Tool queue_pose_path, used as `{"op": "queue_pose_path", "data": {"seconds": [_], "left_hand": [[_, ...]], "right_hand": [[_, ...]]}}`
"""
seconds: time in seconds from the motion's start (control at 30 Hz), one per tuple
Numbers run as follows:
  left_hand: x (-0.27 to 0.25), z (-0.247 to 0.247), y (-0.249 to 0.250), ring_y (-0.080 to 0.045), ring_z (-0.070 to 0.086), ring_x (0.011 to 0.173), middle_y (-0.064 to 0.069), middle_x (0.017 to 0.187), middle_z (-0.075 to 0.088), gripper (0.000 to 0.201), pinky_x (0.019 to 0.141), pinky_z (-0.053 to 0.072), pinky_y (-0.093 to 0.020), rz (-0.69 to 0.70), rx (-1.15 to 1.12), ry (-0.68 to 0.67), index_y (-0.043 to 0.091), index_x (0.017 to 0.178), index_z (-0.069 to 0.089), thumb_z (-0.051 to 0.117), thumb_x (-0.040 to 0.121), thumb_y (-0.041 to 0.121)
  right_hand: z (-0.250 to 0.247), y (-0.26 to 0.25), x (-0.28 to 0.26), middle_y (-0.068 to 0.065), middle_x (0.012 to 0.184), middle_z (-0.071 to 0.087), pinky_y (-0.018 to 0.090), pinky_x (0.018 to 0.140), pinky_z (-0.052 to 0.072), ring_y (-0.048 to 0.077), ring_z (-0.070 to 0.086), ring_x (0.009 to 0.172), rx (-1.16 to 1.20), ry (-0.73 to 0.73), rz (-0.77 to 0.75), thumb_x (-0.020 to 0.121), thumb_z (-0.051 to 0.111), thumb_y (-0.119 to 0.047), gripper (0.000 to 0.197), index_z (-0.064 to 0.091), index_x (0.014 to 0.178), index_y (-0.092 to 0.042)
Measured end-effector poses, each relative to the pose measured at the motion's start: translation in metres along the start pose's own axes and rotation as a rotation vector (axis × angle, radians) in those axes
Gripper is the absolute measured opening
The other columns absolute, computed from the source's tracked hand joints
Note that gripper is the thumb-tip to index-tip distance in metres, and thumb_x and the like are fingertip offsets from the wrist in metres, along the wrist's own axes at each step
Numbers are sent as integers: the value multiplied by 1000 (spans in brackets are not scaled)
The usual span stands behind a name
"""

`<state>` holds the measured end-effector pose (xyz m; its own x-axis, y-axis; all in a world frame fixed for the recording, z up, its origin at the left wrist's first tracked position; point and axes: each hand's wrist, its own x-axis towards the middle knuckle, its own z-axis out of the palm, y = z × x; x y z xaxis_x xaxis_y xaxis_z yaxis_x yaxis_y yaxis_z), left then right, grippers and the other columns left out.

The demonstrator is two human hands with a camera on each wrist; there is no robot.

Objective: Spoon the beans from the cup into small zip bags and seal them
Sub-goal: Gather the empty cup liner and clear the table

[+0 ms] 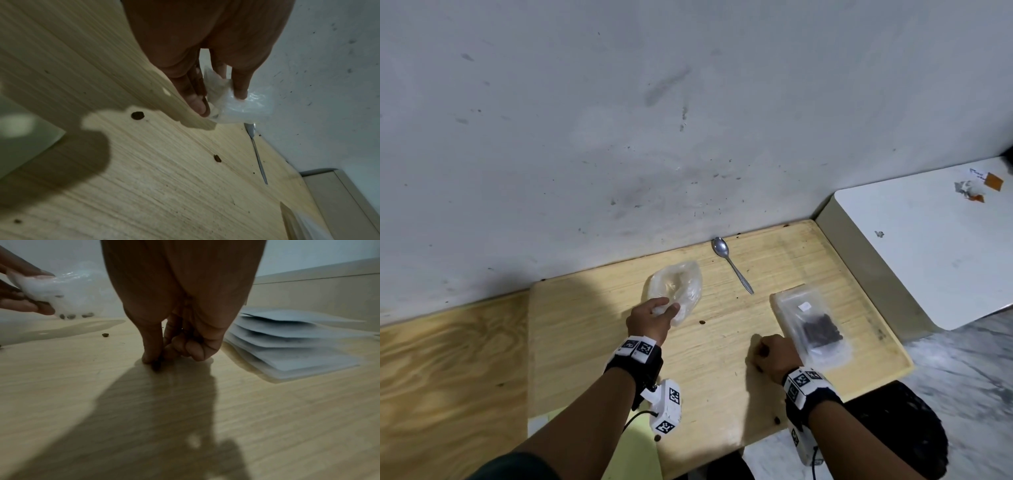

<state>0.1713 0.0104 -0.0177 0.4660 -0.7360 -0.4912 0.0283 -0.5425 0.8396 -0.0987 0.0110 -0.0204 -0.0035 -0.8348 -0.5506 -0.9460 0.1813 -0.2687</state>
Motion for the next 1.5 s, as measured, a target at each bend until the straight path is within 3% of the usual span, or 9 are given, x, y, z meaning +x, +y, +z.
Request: {"op": "queue_pose_path", "data": {"seconds": [0.17,0.33,0.47,0.6,0.7,0.8,0.97,1.37,1.5], "left_hand": [[2,-1,-2,-23,71,87,3,89,72,24,83,59,-42,-14,-36,-15,47,62,70,81,41,54],[-6,3,3,-24,71,80,-3,90,70,21,80,60,-44,-5,-35,-66,36,70,71,87,57,37],[-14,15,4,-24,72,74,-5,89,71,22,80,60,-45,2,-7,-139,33,76,69,85,60,35],[-22,27,-1,-23,73,71,-3,86,73,31,80,60,-44,6,22,-210,33,76,70,81,50,46],[-27,34,-9,-25,73,77,-1,86,72,37,81,59,-44,21,40,-209,34,72,70,80,42,53],[-34,38,-13,-28,72,83,-8,91,72,29,80,60,-46,39,67,-206,32,74,70,85,52,45],[-54,39,-16,-28,72,78,-9,91,72,25,81,60,-45,37,73,-146,21,88,74,85,68,29],[-79,36,-57,-24,72,84,-1,87,75,34,83,59,-43,47,157,-62,40,69,71,78,46,64],[-91,36,-56,-24,73,84,0,88,75,33,85,58,-41,27,160,-45,43,68,69,75,45,66]], "right_hand": [[-7,8,1,3,86,72,24,70,51,18,65,82,152,-8,2,81,67,-22,10,75,81,-16],[-16,25,-17,14,66,52,26,50,37,23,48,54,1042,3,272,88,51,2,21,63,71,-3],[-16,38,-41,12,59,44,24,48,24,20,34,45,1326,11,372,79,38,2,20,49,63,-5],[-4,50,-58,7,55,35,24,48,19,16,24,44,1183,41,413,72,49,-5,15,45,59,-11],[13,65,-71,5,54,51,27,50,35,20,44,49,837,31,316,76,59,-9,24,58,53,-15],[31,76,-86,-3,69,70,29,68,53,15,65,70,666,-7,176,67,74,-21,8,67,61,-20],[51,92,-93,-5,67,65,31,71,52,11,62,67,550,-35,28,59,91,-29,39,56,76,-25],[42,78,-99,4,84,70,29,69,47,22,62,80,329,17,-90,95,52,-34,23,59,78,-21],[32,73,-101,2,59,45,24,48,32,18,39,49,890,-52,170,93,43,-16,30,50,64,-17]]}}
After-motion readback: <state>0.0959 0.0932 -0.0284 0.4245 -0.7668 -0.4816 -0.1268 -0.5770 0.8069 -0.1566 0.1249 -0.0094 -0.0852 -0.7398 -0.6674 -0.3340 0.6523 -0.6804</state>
